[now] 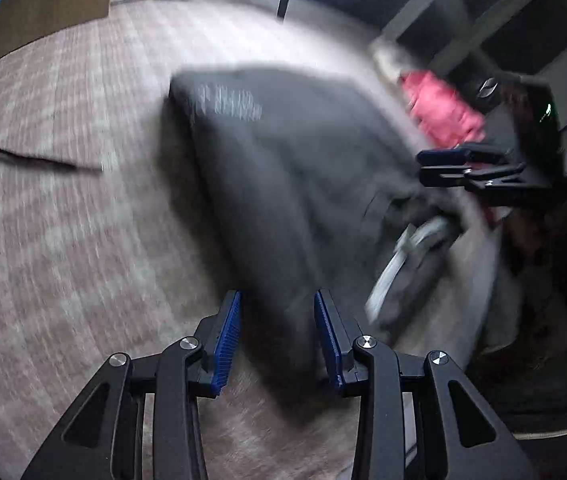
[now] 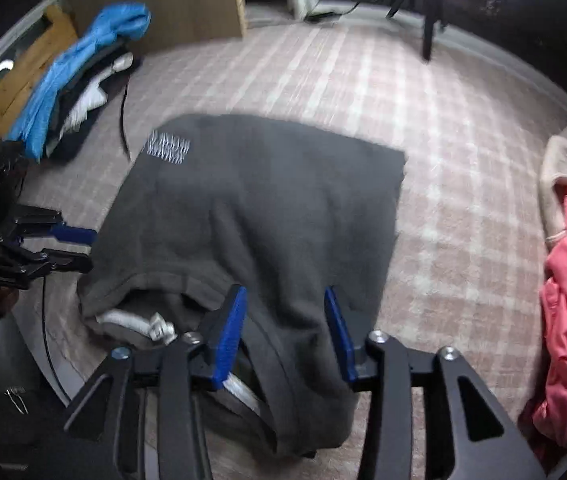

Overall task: Fold clothes
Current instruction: 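Grasp the bundle edge with the right gripper and straighten it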

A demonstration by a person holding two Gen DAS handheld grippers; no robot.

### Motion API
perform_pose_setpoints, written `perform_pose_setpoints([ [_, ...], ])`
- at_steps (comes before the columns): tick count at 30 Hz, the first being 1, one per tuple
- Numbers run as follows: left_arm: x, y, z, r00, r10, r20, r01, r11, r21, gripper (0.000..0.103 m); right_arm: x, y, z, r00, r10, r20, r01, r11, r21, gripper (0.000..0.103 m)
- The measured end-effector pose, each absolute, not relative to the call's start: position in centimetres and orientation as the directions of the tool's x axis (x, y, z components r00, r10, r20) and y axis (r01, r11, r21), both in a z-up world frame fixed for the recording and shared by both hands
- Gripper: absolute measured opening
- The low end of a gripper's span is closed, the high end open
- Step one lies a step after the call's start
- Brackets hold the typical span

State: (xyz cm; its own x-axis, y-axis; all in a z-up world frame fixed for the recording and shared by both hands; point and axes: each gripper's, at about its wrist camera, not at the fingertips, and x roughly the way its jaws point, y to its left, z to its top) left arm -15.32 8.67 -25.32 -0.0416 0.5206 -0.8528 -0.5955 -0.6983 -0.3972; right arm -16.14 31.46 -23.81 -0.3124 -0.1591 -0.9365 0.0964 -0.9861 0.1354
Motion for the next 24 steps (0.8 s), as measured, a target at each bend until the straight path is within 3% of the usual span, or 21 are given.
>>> perform_pose_setpoints([
  [3,-14.6,8.4,-24.4,-0.053,0.514,-0.856,-0.614,-0.693,-0.378,0.034,-16.0,31.1,-25.1,-0.223,-0.109,-0.969,0.143,-0.987,0.078,0.042],
  [9,-20.0,7.2,-21.7,-0.200,0.600,-0.774,-0.563,-0.717,-0.410,0.036,-21.4,29.5,-19.3,-0.412,-0.163,-0.896,0.166,-0.981,0.102,0.049],
  [12,-24.3,6.6,-22.3,-0.282,0.528,-0.801,-0.568,-0.765,-0.304,0.034,-25.2,25.8,-18.7,-0.435,-0.211,-0.876,0.172,-0.974,0.149,0.049],
  [14,-27.2,6.3,-22.7,-0.336,0.478,-0.812,-0.565,-0.792,-0.232,0.034,-27.0,22.5,-19.8,-0.410,-0.245,-0.879,0.197,-0.964,0.177,0.049],
  [17,-29.7,3.7,-23.3,-0.352,0.473,-0.808,-0.539,-0.808,-0.238,0.034,-28.0,18.1,-22.1,-0.396,-0.164,-0.904,0.243,-0.968,0.069,0.049],
  [21,-30.9,2.3,-24.4,-0.332,0.517,-0.789,-0.549,-0.786,-0.284,0.035,-29.2,16.9,-24.9,-0.319,-0.126,-0.940,0.249,-0.967,0.045,0.048],
  [23,-30.8,3.3,-24.8,-0.306,0.536,-0.787,-0.592,-0.755,-0.283,0.036,-29.8,17.3,-25.7,-0.297,-0.100,-0.949,0.237,-0.971,0.028,0.036],
  [24,-30.8,3.7,-25.0,-0.293,0.544,-0.786,-0.612,-0.738,-0.283,0.036,-30.1,17.5,-26.2,-0.287,-0.088,-0.954,0.231,-0.973,0.020,0.024],
])
